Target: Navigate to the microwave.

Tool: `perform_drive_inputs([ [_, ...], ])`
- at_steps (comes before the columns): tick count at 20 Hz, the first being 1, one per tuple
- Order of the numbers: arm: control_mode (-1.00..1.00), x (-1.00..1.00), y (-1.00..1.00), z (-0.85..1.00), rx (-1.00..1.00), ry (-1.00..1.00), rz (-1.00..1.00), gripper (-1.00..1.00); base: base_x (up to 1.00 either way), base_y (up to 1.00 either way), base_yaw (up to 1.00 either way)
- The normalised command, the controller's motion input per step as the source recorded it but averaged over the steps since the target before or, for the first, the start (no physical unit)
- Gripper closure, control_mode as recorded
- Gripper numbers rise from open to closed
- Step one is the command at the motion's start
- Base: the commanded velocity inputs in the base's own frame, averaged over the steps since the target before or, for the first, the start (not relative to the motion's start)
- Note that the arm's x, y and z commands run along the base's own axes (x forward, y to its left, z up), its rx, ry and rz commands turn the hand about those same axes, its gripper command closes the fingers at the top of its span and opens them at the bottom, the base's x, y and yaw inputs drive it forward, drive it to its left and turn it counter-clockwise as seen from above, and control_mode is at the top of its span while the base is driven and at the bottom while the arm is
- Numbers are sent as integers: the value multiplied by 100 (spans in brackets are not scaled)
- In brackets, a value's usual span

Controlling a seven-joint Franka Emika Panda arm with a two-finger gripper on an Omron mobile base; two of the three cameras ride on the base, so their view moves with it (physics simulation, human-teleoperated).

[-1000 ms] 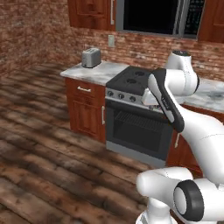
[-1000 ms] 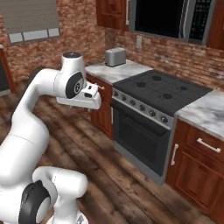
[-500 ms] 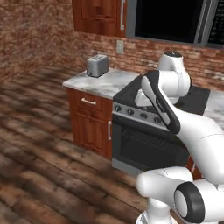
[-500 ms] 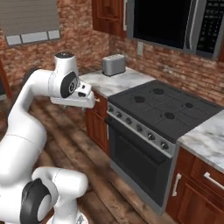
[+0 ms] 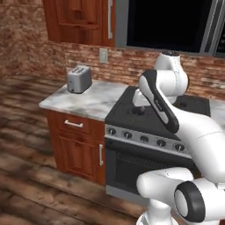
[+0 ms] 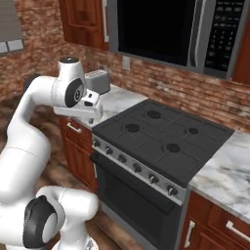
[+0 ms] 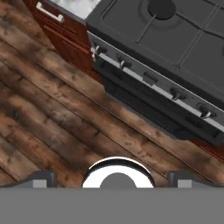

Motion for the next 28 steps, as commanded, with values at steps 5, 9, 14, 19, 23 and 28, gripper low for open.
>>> perform_drive_inputs([
  [5, 100, 0, 0, 0, 0, 0, 0, -100, 60, 16, -41],
  [9, 100, 0, 0, 0, 0, 0, 0, -100, 51, 10, -49],
  [14, 100, 0, 0, 0, 0, 0, 0, -100, 52, 16, -51],
  [19, 100, 0, 0, 0, 0, 0, 0, -100, 89, 42, -19],
  [23, 100, 0, 0, 0, 0, 0, 0, -100, 97, 44, -1],
  [28, 100, 0, 0, 0, 0, 0, 0, -100, 100, 47, 0],
])
